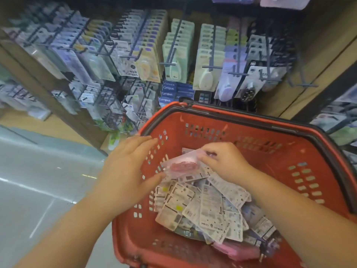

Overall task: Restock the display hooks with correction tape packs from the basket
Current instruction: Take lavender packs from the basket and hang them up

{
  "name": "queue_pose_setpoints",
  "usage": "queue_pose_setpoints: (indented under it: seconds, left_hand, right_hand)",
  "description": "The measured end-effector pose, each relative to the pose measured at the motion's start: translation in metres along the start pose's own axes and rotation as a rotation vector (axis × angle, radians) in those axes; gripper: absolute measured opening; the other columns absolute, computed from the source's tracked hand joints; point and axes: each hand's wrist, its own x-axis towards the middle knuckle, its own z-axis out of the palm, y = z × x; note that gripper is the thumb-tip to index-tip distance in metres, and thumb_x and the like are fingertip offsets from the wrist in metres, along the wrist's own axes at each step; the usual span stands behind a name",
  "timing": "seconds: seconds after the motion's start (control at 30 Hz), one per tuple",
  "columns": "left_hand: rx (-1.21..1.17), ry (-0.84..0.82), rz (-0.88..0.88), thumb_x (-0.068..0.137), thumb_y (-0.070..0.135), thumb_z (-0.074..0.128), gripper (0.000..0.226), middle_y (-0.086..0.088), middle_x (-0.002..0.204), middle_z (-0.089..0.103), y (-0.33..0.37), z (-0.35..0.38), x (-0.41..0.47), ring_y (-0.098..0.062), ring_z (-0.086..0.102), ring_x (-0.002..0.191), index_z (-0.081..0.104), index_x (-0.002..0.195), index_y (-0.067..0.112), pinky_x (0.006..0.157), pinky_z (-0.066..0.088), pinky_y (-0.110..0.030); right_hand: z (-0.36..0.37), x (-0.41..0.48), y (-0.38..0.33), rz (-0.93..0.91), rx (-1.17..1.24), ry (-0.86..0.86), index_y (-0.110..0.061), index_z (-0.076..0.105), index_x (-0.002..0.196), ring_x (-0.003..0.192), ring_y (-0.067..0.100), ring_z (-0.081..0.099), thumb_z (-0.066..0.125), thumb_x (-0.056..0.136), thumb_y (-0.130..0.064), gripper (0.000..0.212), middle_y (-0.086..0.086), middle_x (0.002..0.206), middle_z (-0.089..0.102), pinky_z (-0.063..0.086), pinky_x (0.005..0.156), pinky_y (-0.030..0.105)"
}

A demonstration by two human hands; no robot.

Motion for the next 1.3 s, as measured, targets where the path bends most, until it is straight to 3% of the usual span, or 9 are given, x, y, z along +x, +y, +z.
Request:
queue_pose_setpoints:
  seconds: [0.17, 0.23, 0.3, 0.43, 0.53, 0.67, 0.9, 1.07, 1.3]
  left_hand:
    - [-0.144, -0.264, -0.066, 0.078, 0.078, 0.052, 0.077, 0.002, 0.125, 0.074, 0.05, 0.008, 0.032, -0.024, 0.069, 0.117, 0.065, 0.135, 0.028, 0.095, 0.056, -0.036]
    - [-0.232, -0.361, -0.134, 0.088, 0.062, 0.067, 0.02, 0.012, 0.083, 0.069, 0.056, 0.02, 0.041, -0.024, 0.071, 0.094, 0.061, 0.096, 0.044, 0.067, 0.045, -0.02]
    - [-0.291, -0.374, -0.163, 0.096, 0.046, 0.069, 0.031, 0.013, 0.069, 0.054, 0.054, 0.033, 0.043, -0.024, 0.064, 0.079, 0.044, 0.077, 0.041, 0.056, 0.032, -0.02]
    - [-0.28, -0.32, -0.297, 0.098, 0.057, 0.058, 0.038, 0.001, 0.079, 0.064, 0.041, 0.043, 0.038, -0.027, 0.062, 0.076, 0.053, 0.088, 0.021, 0.061, 0.04, -0.039]
    - [-0.279, -0.329, -0.375, 0.099, 0.058, 0.058, 0.043, -0.007, 0.088, 0.069, 0.033, 0.047, 0.04, -0.031, 0.064, 0.082, 0.058, 0.101, 0.015, 0.071, 0.049, -0.044]
    - [-0.275, -0.327, -0.388, 0.101, 0.053, 0.058, 0.038, -0.005, 0.083, 0.065, 0.029, 0.05, 0.043, -0.03, 0.059, 0.078, 0.053, 0.095, 0.016, 0.064, 0.037, -0.04]
    - [-0.219, -0.363, -0.34, 0.104, 0.055, 0.053, 0.038, 0.001, 0.072, 0.058, 0.03, 0.057, 0.039, -0.029, 0.059, 0.07, 0.038, 0.083, 0.027, 0.061, 0.037, -0.039]
    - [-0.201, -0.369, -0.287, 0.106, 0.049, 0.055, 0.034, -0.003, 0.075, 0.06, 0.033, 0.058, 0.04, -0.028, 0.058, 0.071, 0.041, 0.091, 0.021, 0.061, 0.039, -0.041]
    - [-0.562, -0.305, -0.398, 0.103, 0.051, 0.061, 0.027, -0.002, 0.091, 0.071, 0.054, 0.059, 0.04, -0.021, 0.069, 0.08, 0.057, 0.104, 0.024, 0.069, 0.054, -0.041]
  right_hand:
    - [-0.046, -0.033, -0.039, -0.009, 0.208, -0.008, -0.033, 0.06, 0.067, 0.058, -0.001, 0.052, 0.068, 0.098, -0.017, 0.036, -0.024, 0.059, 0.056, 0.036, 0.06, 0.011]
    - [-0.047, -0.038, -0.04, -0.002, 0.27, 0.071, -0.023, 0.07, 0.075, 0.058, 0.003, 0.052, 0.071, 0.096, -0.018, 0.022, -0.02, 0.064, 0.06, 0.039, 0.061, 0.013]
    - [-0.038, -0.038, -0.024, 0.124, 0.381, 0.164, -0.019, 0.073, 0.088, 0.059, 0.009, 0.057, 0.069, 0.097, -0.026, 0.012, -0.007, 0.079, 0.07, 0.05, 0.062, 0.026]
    - [0.004, -0.041, 0.038, 0.575, 0.196, -0.09, -0.008, 0.067, 0.094, 0.075, 0.029, 0.071, 0.058, 0.1, -0.052, 0.046, 0.014, 0.092, 0.073, 0.058, 0.07, 0.044]
    - [0.04, -0.051, 0.048, 0.63, -0.006, -0.438, -0.007, 0.057, 0.066, 0.061, 0.029, 0.067, 0.053, 0.095, -0.067, 0.068, 0.011, 0.062, 0.062, 0.052, 0.062, 0.034]
    - [0.071, -0.053, 0.031, 0.585, -0.28, -0.46, -0.014, 0.052, 0.061, 0.061, 0.019, 0.055, 0.054, 0.082, -0.083, 0.072, 0.001, 0.062, 0.053, 0.047, 0.061, 0.034]
    - [0.058, -0.04, 0.03, 0.639, -0.301, -0.524, -0.014, 0.048, 0.066, 0.055, 0.016, 0.047, 0.068, 0.089, -0.028, 0.033, 0.001, 0.063, 0.048, 0.036, 0.048, 0.026]
    - [0.017, -0.049, 0.052, 0.582, -0.247, -0.428, -0.014, 0.033, 0.057, 0.055, 0.02, 0.024, 0.059, 0.087, -0.004, 0.041, 0.004, 0.059, 0.024, 0.013, 0.05, 0.03]
    - [-0.019, -0.061, 0.028, 0.604, 0.621, 0.066, -0.01, 0.071, 0.095, 0.076, 0.019, 0.067, 0.07, 0.093, -0.009, 0.003, 0.016, 0.093, 0.076, 0.056, 0.07, 0.038]
